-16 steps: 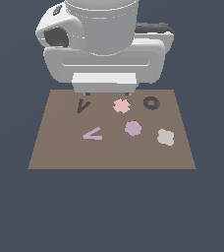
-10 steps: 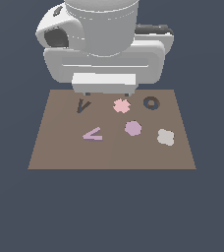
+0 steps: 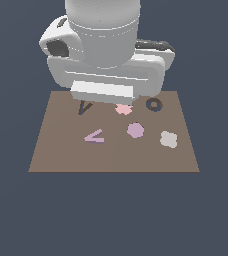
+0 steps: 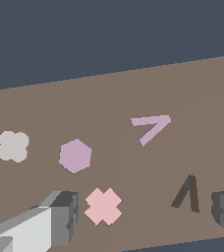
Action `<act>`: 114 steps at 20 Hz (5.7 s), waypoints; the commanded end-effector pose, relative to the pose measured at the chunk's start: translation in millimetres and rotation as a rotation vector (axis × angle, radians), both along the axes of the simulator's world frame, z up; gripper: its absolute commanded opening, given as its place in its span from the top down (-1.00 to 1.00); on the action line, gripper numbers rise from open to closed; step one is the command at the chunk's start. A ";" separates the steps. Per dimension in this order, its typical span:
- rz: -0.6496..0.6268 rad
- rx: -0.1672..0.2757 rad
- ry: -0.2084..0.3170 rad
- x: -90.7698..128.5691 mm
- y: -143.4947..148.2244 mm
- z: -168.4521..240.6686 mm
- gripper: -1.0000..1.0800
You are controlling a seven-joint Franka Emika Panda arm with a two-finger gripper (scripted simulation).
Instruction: Insert a designated object into the corresponding slot on a board.
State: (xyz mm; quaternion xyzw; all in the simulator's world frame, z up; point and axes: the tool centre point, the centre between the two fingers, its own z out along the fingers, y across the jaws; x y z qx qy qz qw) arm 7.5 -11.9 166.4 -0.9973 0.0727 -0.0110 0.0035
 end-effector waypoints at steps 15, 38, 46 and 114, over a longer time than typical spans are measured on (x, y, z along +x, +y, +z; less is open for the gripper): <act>-0.524 0.002 0.010 27.6 -15.3 -53.0 -0.92; -1.143 0.008 0.022 43.7 -48.9 -115.4 -0.92; -1.161 0.008 0.023 43.7 -49.9 -117.1 -0.92; -0.369 -0.001 0.023 -64.9 -81.5 -127.2 1.00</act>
